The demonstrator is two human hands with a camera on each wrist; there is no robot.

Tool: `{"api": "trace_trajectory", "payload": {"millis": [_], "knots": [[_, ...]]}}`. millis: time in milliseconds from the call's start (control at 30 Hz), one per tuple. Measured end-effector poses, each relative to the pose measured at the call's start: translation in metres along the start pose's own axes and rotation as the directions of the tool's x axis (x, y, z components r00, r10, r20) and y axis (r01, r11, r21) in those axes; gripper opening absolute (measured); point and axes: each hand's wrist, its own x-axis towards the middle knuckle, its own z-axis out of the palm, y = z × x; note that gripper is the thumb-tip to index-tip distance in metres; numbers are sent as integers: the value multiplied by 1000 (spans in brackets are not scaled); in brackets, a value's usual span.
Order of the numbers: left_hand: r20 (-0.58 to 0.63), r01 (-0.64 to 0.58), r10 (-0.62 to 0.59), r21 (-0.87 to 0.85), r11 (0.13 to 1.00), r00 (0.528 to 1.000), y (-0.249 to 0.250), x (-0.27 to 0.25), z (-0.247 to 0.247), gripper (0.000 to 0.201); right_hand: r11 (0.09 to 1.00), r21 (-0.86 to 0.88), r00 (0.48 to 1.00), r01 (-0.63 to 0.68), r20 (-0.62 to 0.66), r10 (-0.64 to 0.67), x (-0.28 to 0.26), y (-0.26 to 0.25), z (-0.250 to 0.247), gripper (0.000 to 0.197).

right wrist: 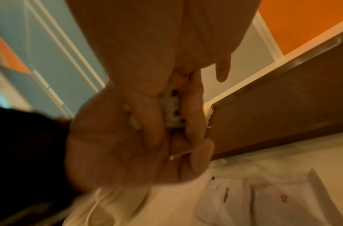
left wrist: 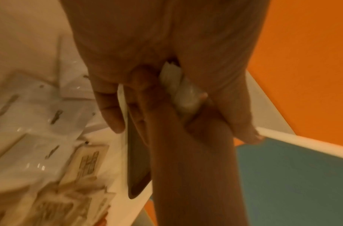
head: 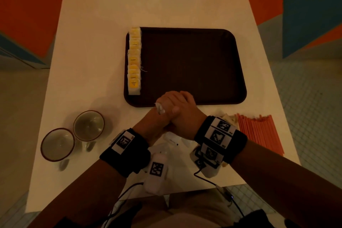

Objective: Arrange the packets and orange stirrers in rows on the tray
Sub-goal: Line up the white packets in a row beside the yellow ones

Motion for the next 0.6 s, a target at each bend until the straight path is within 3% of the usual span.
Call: {"api": "trace_trajectory", "payload": {"millis": [100,167,233,333,467,600], "knots": [[-43,-3,-1,-82,997,999,-4,0,-7,32,997,83,988,-2,156,-11,0,6,-13,84],[-86,-57,48,-107,993,995,-3,-1,-13,18,944,322,981,-70,192,7,-5,14,-21,95],[-135,-116,103,-98,988,986,-2,0,-20,18,802,584,990,-125,126,63,-11,15,-23,83],[-127,-157,141,-130,979,982,2,4,-24,41,585,797,988,-152,101,119,-15,6,-16,58],[-146,-199,182,-112,974,972,10,12,-19,60,555,825,992,-111,59,111,-8,-7,0,54],[-90,-246,248,34,969,965,20,20,-15,26,528,849,975,-26,-94,201,6,-8,7,43]]}}
